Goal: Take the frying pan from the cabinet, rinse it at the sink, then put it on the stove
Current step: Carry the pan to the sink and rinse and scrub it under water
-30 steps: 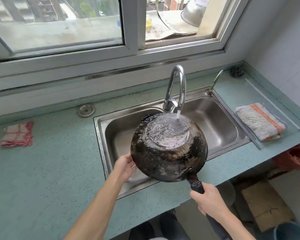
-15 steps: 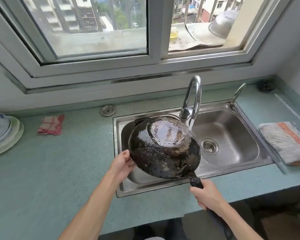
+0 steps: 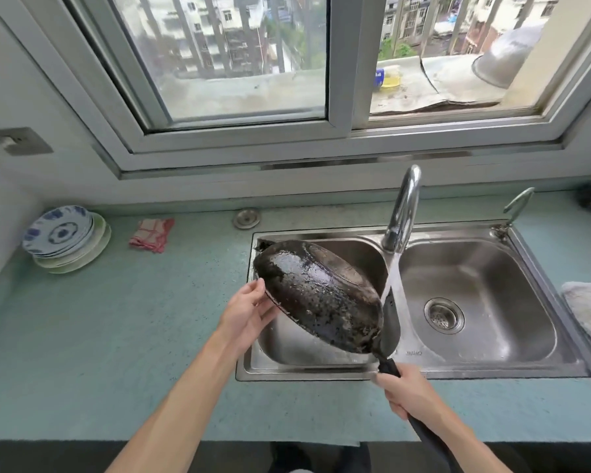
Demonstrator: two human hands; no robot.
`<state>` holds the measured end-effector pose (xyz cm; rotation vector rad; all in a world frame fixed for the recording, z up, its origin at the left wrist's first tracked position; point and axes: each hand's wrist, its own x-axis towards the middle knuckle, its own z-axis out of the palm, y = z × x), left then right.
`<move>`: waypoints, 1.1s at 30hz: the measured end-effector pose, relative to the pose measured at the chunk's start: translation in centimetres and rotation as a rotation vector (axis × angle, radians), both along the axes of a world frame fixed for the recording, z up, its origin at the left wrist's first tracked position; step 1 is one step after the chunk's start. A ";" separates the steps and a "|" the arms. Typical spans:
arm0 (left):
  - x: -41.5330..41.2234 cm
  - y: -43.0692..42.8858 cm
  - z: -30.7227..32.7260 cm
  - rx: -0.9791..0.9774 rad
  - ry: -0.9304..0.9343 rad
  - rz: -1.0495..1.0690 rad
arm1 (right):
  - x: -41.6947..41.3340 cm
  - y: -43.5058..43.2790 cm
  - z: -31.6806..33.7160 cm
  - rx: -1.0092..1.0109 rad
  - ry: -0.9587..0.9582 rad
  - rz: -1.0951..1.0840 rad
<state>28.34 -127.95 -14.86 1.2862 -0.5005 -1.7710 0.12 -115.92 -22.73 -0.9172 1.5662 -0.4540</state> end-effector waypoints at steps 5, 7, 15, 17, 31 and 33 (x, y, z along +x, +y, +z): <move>-0.8 -0.1 2.5 -0.078 -0.012 0.002 | 0.5 -0.8 -0.1 -0.002 0.022 -0.003; -1.5 -0.5 3.4 -0.110 -0.004 -0.004 | 0.8 -1.1 0.0 -0.068 0.062 0.002; -3.2 -2.7 4.5 -0.160 -0.027 -0.014 | 2.4 -2.4 2.9 -0.206 -0.015 0.139; -3.1 -2.1 3.0 -0.079 -0.123 -0.046 | 2.8 -2.9 3.1 -0.200 -0.064 0.125; -6.5 6.4 -7.0 0.474 0.184 0.066 | 4.4 -6.0 4.3 0.104 -0.498 -0.047; -7.1 5.8 -6.8 0.451 0.261 0.170 | 4.6 -6.1 4.3 0.131 -0.531 -0.056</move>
